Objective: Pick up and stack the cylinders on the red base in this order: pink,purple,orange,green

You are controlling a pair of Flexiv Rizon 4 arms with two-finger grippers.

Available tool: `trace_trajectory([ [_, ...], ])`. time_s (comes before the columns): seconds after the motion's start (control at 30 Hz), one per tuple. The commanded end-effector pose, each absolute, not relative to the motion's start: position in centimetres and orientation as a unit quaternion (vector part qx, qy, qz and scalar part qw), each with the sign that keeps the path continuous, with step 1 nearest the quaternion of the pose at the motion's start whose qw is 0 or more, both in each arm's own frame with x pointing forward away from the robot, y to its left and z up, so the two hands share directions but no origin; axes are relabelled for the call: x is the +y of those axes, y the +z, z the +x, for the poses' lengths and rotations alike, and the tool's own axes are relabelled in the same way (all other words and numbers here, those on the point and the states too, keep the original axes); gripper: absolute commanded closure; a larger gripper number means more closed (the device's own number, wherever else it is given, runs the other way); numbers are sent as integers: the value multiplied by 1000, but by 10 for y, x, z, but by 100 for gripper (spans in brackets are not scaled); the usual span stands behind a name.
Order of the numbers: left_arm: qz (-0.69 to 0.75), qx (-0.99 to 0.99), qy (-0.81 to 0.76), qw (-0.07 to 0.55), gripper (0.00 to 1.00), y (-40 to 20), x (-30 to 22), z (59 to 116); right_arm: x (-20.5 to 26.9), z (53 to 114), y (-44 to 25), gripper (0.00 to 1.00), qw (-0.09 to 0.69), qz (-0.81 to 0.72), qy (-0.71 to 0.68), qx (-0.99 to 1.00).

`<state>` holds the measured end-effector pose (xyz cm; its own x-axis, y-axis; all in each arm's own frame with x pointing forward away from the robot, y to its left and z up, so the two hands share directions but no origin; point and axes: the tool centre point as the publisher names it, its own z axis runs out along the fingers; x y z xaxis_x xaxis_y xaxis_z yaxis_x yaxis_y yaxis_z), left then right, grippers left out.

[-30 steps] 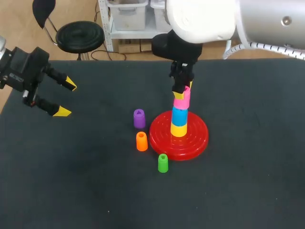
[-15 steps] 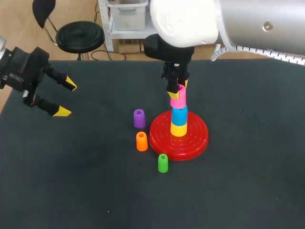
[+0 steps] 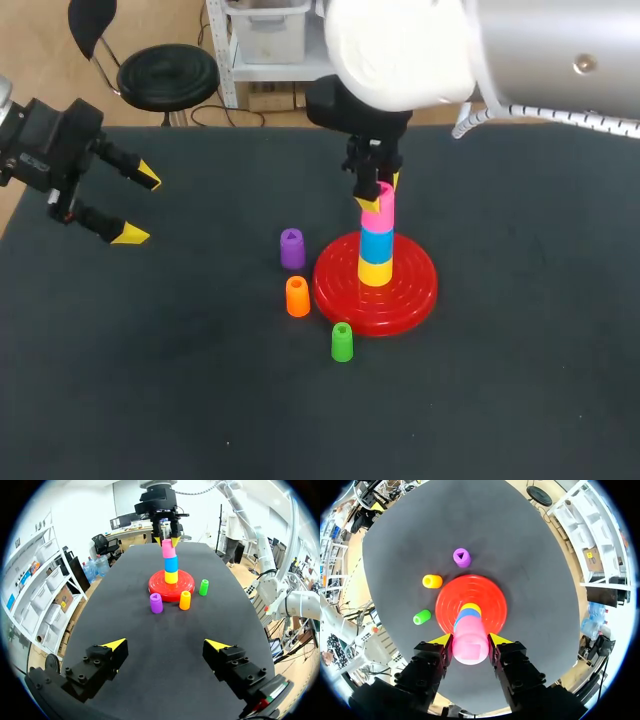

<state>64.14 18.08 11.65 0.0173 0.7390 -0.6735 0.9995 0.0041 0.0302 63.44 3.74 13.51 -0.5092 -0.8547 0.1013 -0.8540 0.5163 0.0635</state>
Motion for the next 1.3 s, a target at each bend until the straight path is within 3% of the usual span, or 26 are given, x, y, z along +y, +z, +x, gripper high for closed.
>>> trace_trajectory([
  [0.03, 662, 657, -245, 267, 0, 116, 181, 641, 36, 631, 133, 100, 55, 492, -3, -869],
  [1.3, 662, 657, -245, 267, 0, 116, 181, 641, 33, 627, 119, 100, 38, 481, -2, -876],
])
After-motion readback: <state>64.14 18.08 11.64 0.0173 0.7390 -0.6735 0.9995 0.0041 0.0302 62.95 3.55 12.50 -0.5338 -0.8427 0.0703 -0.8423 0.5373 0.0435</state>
